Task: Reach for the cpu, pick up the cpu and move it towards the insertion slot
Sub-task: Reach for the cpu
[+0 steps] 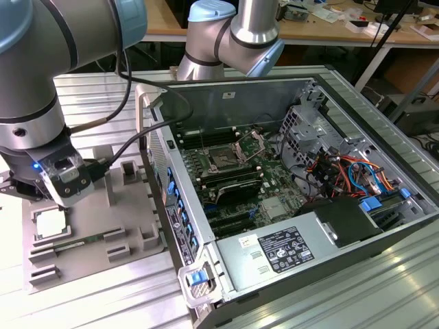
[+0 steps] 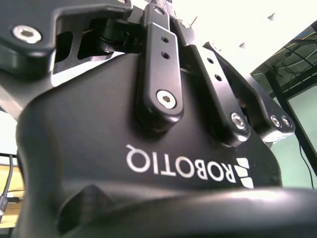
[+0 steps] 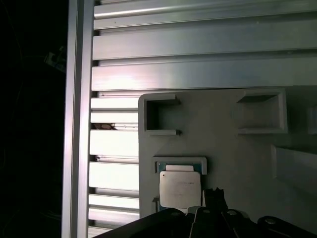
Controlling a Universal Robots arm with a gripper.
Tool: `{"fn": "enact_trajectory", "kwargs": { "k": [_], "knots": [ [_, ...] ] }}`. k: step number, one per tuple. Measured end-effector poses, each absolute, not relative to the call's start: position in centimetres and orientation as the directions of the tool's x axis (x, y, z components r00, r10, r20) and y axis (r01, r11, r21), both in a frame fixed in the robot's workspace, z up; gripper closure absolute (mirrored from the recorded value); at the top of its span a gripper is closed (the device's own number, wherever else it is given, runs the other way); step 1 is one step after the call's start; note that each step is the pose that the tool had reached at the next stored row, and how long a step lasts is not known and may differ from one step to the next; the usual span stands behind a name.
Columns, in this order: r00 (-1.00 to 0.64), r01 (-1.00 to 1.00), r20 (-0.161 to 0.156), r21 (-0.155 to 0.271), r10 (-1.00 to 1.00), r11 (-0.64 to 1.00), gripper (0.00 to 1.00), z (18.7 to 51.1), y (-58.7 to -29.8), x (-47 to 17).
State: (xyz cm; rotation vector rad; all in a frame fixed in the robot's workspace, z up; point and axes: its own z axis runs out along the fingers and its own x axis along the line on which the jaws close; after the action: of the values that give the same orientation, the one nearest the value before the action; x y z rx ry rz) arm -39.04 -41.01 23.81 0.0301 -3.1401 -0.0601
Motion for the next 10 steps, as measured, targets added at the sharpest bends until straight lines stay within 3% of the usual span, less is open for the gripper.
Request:
{"fn": "enact_trajectory", "kwargs": {
  "k": [10],
  "knots": [
    [-1.0,-0.019,0.0,0.038,-0.019,0.999,0.89,23.63,-41.11,-39.51]
  ]
}}
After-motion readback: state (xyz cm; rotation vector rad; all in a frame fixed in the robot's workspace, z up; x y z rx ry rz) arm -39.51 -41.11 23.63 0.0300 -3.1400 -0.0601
